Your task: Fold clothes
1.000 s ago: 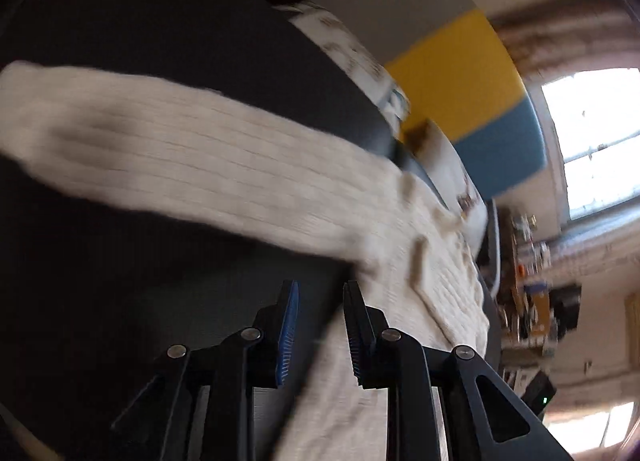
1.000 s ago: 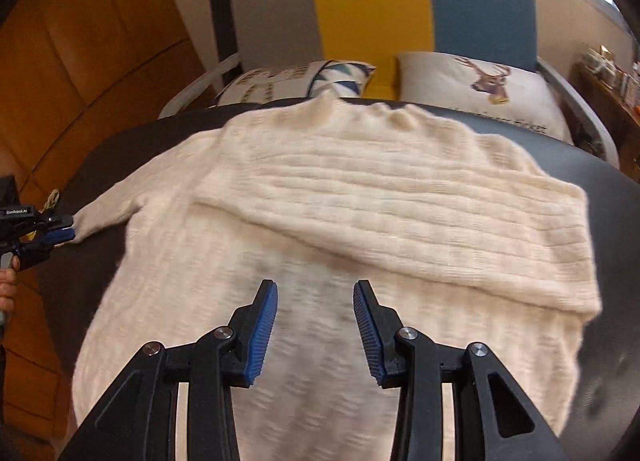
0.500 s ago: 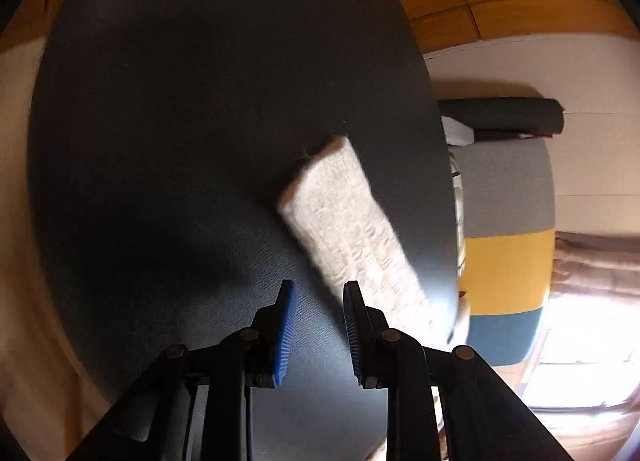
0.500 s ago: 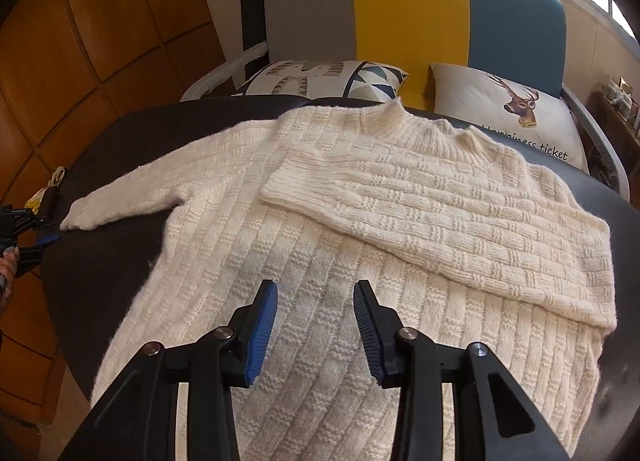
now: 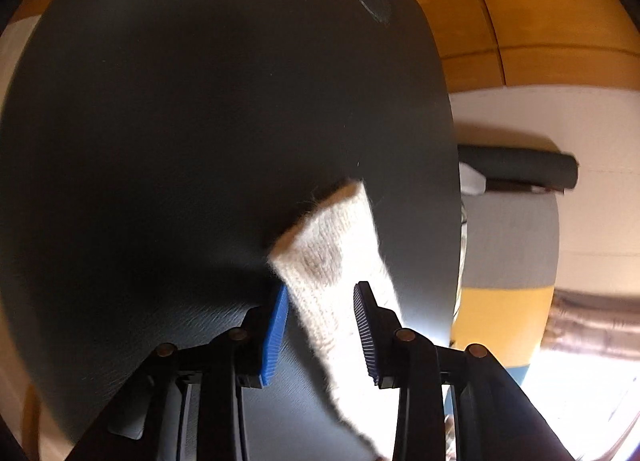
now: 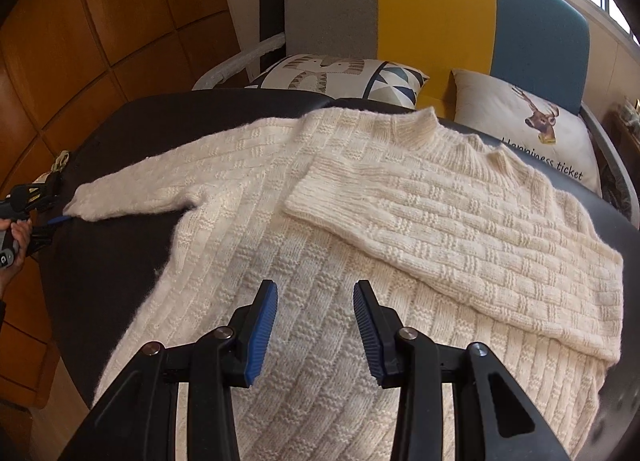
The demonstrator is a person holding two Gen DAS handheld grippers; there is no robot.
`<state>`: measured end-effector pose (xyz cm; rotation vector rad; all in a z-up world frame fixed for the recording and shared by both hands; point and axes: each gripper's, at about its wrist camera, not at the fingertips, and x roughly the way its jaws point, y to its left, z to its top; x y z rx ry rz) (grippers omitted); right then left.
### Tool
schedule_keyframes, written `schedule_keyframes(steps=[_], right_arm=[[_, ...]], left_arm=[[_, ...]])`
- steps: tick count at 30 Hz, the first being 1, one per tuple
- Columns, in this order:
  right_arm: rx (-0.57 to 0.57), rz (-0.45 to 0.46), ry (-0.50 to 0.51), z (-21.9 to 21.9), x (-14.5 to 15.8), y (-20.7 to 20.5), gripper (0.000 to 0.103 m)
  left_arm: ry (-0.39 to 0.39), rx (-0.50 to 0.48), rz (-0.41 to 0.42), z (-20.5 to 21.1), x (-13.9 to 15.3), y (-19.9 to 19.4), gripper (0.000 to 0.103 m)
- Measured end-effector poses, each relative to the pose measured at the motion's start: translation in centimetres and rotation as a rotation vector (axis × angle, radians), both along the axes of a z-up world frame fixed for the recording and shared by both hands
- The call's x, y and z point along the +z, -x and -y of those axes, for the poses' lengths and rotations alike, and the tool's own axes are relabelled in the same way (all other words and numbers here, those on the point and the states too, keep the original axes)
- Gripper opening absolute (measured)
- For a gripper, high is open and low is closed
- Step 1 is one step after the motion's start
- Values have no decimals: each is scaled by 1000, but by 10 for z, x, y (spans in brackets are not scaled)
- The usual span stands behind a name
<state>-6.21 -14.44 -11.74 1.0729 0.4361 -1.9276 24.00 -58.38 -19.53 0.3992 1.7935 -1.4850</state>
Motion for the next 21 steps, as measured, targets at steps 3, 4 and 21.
schedule_keyframes(steps=[3,4,21], right_arm=[[-14,-3,-4,-5,0,5,40],[-21,-3,-4,-7,0,6,40],[-151,150,52,-43,-16,39,40]], left_arm=[[-1,-1,16,-1,-7,8,6],[13,-9,20,-3,-7,10,6],[148,-69,-94,0,32,36,5]])
